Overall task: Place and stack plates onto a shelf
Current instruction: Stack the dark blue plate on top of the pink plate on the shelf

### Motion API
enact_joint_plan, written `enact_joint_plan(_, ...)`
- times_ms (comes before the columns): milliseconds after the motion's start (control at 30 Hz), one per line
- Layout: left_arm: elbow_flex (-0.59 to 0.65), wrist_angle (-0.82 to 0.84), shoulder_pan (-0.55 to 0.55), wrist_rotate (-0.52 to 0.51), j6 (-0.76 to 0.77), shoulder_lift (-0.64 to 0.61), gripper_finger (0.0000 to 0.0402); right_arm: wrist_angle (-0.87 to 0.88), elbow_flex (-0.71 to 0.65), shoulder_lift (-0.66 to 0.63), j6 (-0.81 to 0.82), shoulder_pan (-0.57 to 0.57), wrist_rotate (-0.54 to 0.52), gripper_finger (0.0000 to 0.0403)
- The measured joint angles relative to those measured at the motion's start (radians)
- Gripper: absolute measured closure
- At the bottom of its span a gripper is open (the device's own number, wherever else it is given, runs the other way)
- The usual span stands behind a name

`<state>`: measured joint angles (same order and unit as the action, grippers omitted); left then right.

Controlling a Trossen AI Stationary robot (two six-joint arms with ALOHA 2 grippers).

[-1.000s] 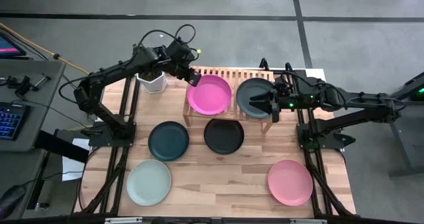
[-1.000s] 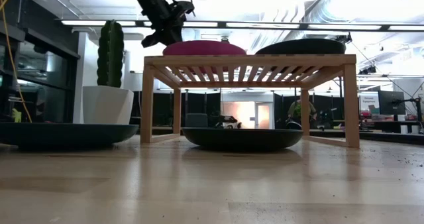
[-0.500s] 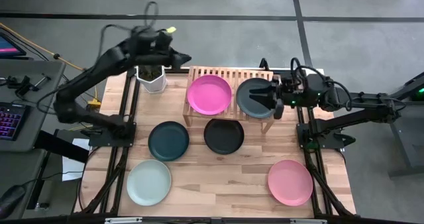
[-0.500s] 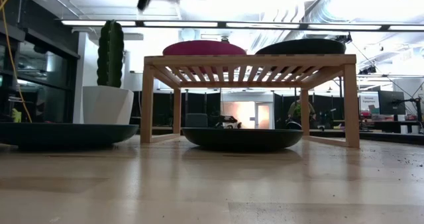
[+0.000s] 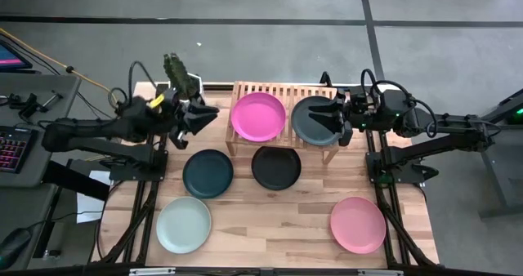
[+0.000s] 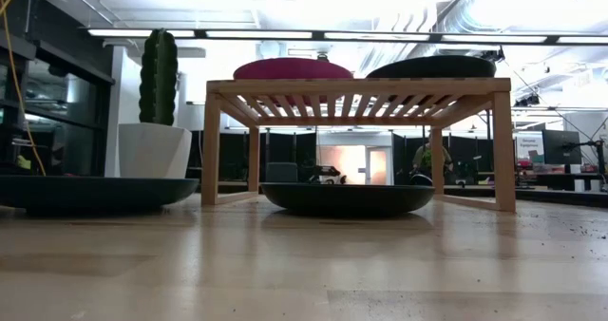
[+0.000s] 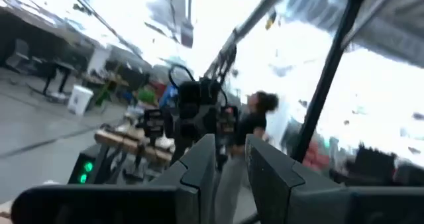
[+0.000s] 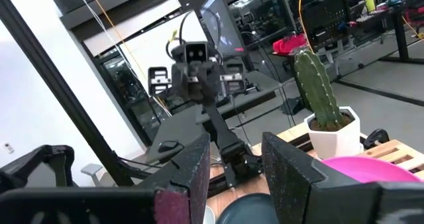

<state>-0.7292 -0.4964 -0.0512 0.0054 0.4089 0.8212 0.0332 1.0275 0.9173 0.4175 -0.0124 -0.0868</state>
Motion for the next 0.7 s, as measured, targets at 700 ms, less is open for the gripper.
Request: enact_joint_plan(700, 0.05, 0.067, 0.007, -0.066, -0.054, -0.045, 0.0327, 0.005, 0.0, 0.0, 0.0, 0.0, -0.001, 0.0284)
